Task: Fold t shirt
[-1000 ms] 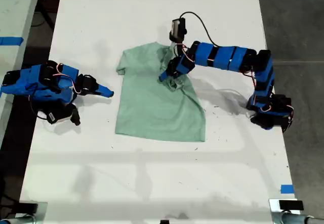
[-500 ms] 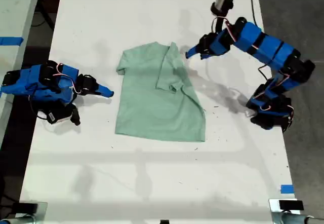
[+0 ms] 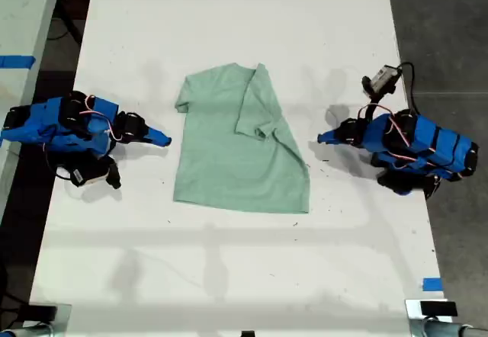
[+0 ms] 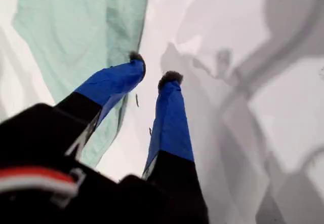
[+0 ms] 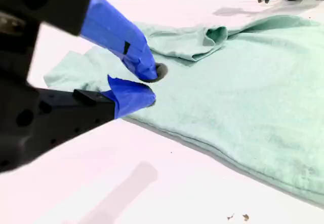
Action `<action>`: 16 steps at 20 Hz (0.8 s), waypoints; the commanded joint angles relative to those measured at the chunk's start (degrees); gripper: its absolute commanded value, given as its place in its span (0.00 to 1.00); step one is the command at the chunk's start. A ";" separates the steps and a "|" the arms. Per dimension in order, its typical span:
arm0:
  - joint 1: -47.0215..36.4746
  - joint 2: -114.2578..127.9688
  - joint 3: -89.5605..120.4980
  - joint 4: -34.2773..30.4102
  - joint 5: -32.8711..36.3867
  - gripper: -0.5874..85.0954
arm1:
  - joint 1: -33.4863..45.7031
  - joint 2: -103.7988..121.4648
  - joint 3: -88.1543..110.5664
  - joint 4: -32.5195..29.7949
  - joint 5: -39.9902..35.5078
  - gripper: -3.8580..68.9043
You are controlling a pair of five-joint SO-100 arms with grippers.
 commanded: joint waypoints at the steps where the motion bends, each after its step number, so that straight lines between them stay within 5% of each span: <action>1: 0.18 0.44 0.44 0.09 0.26 0.05 | 0.44 1.23 4.39 0.35 1.41 0.14; 16: 0.18 0.44 0.44 0.09 0.26 0.05 | -0.35 1.23 4.48 0.09 0.97 0.10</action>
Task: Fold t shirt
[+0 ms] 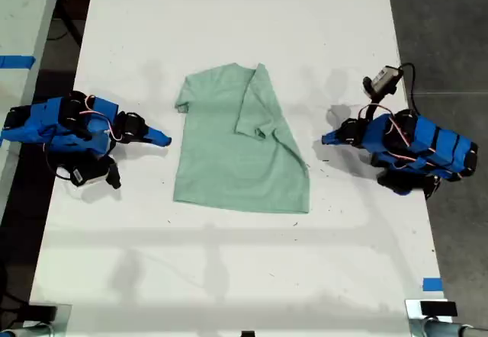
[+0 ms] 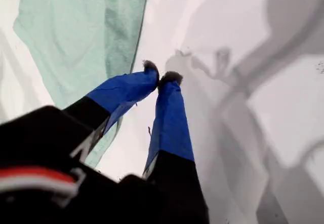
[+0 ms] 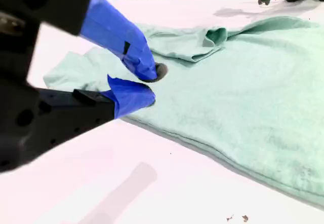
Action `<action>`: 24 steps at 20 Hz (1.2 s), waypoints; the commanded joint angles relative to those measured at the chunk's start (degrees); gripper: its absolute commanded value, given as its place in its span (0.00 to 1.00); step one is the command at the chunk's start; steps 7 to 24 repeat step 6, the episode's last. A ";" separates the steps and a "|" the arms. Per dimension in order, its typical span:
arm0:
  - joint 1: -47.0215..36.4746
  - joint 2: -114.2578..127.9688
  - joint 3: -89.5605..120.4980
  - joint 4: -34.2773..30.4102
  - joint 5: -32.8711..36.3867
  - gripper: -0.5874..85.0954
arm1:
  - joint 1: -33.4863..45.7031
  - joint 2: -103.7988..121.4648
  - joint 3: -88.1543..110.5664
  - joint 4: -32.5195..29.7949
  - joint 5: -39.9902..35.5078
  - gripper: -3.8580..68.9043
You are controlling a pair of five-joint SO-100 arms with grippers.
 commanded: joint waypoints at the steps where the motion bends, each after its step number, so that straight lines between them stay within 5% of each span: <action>1: 0.18 0.26 0.44 0.09 0.26 0.05 | -0.26 0.18 4.13 -0.18 0.26 0.10; 24: 0.18 0.26 0.44 0.09 0.26 0.05 | -0.35 0.18 4.13 -0.18 0.35 0.10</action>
